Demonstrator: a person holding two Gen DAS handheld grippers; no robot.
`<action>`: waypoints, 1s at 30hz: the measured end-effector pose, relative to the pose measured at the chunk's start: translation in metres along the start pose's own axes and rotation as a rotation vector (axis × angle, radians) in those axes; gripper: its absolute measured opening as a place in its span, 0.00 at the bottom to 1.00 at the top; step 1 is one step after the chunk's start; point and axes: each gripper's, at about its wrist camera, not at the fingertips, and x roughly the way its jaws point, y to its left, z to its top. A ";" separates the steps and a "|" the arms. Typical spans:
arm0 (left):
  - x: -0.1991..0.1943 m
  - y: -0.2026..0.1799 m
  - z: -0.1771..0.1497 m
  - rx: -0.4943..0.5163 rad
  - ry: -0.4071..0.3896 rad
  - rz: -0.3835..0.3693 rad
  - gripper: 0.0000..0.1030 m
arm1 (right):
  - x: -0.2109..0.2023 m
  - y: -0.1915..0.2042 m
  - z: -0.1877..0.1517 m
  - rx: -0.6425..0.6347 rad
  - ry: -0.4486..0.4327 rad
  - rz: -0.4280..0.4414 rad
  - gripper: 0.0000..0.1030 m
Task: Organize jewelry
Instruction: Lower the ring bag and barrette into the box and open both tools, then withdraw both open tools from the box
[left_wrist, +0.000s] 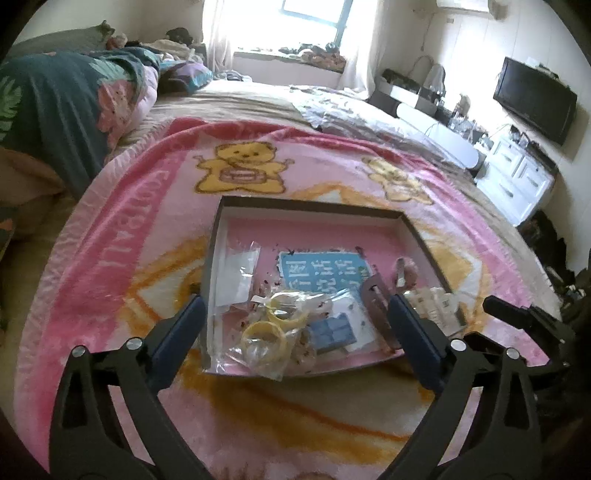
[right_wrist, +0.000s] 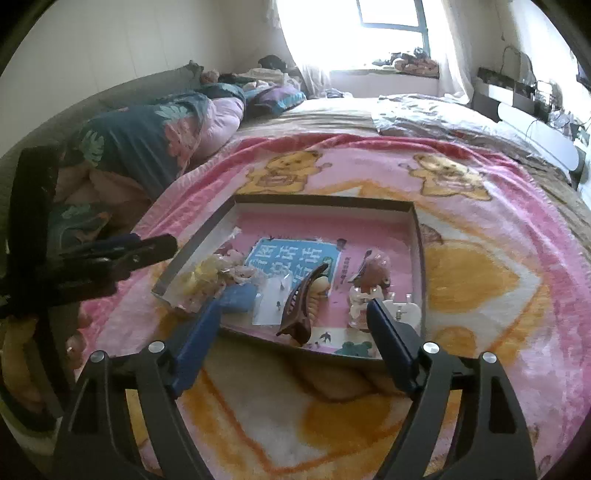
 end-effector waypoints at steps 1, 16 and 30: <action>-0.005 -0.002 0.000 0.002 -0.006 -0.001 0.91 | -0.005 0.000 0.000 0.000 -0.008 -0.004 0.82; -0.068 -0.021 -0.043 0.017 -0.025 0.015 0.91 | -0.071 0.012 -0.030 0.012 -0.089 0.007 0.95; -0.070 -0.030 -0.124 0.031 0.023 0.040 0.91 | -0.096 0.017 -0.096 0.045 -0.106 -0.003 0.96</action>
